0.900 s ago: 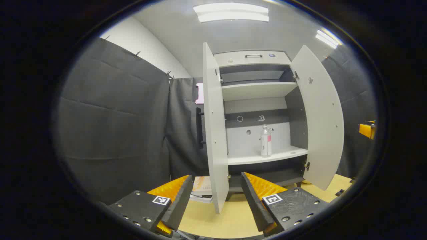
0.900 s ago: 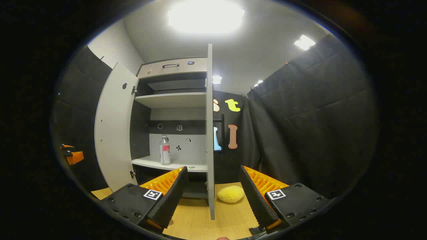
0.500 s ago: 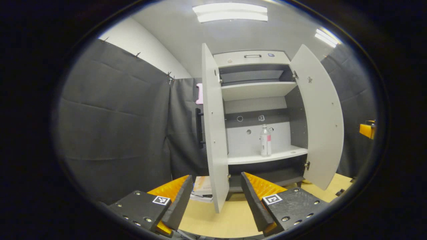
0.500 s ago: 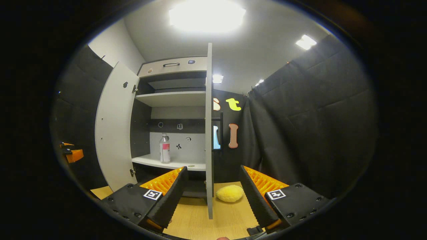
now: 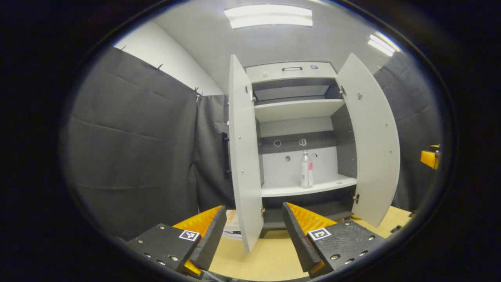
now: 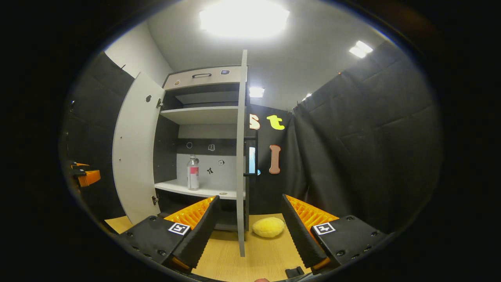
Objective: Grasp the bottle in the cabinet with the left hand and place it on the coaster, then close the right door with the right hand and the left door with the left hand.
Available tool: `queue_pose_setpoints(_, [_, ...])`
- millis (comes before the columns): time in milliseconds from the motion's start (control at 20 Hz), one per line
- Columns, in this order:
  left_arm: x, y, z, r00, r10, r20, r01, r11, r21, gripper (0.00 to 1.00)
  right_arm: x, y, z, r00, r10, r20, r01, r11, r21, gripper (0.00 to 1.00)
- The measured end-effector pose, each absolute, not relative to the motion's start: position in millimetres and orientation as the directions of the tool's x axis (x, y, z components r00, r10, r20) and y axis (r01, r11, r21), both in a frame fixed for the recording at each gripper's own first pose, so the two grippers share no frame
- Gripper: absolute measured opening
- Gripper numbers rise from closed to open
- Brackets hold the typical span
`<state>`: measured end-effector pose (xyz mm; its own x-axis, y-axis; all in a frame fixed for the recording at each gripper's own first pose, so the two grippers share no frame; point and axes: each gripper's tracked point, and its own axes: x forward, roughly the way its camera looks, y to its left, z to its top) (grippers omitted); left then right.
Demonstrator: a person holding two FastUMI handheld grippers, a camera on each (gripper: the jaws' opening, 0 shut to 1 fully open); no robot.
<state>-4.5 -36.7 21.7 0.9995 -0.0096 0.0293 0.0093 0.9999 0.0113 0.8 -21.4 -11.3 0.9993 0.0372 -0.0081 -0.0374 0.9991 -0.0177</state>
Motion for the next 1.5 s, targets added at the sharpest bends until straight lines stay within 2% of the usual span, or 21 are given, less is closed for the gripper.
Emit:
queue_pose_setpoints(100, [-1.1,-46.3,28.5,0.999,-0.015,0.041,0.014,1.0,0.013,0.85,0.3,-25.1,-16.5,0.999,0.049,-0.013,-0.049,0.999,-0.015,0.96])
queue_pose_setpoints(250, [9.5,-70.9,42.2,0.996,-0.051,0.068,0.052,0.999,-0.008,0.85,-3.0,-30.8,-23.4,0.997,0.077,-0.015,-0.077,0.997,-0.018,0.98])
queue_pose_setpoints(400, [25.5,-93.6,58.9,0.992,-0.1,0.08,0.102,0.995,-0.019,0.85,-6.7,-42.7,-29.5,0.996,0.079,-0.028,-0.08,0.996,-0.033,0.96])
queue_pose_setpoints(650, [61.4,-121.2,81.2,0.984,-0.147,0.102,0.15,0.989,-0.016,0.84,-5.8,-58.4,-36.4,0.997,0.061,-0.046,-0.062,0.997,-0.037,0.98])
queue_pose_setpoints(700, [72.3,-127.0,83.9,0.982,-0.158,0.105,0.161,0.987,-0.017,0.91,-5.1,-62.7,-37.8,0.998,0.047,-0.048,-0.048,0.998,-0.035,0.98])
queue_pose_setpoints(850, [103.3,-141.8,86.9,0.973,-0.199,0.115,0.205,0.978,-0.037,0.91,-0.8,-77.0,-43.8,0.998,-0.007,-0.059,0.005,0.999,-0.035,0.98])
queue_pose_setpoints(900, [116.0,-146.7,87.3,0.97,-0.212,0.117,0.219,0.975,-0.045,0.84,0.3,-81.6,-45.5,0.997,-0.03,-0.065,0.028,0.999,-0.033,0.96])
queue_pose_setpoints(950, [128.4,-151.6,86.3,0.967,-0.224,0.119,0.232,0.971,-0.055,0.92,2.2,-85.1,-44.6,0.997,-0.05,-0.066,0.048,0.998,-0.029,0.98])
queue_pose_setpoints(1100, [171.0,-166.6,90.0,0.956,-0.265,0.123,0.275,0.958,-0.077,0.92,9.8,-92.0,-44.1,0.993,-0.105,-0.062,0.103,0.994,-0.035,0.98])
queue_pose_setpoints(1150, [183.7,-169.7,89.8,0.954,-0.275,0.123,0.285,0.955,-0.077,0.84,13.3,-94.9,-44.8,0.99,-0.125,-0.064,0.122,0.991,-0.045,0.98])
queue_pose_setpoints(1500, [263.8,-200.2,74.3,0.935,-0.341,0.099,0.348,0.935,-0.074,0.84,33.4,-98.4,-52.7,0.972,-0.219,-0.079,0.216,0.975,-0.044,0.96])
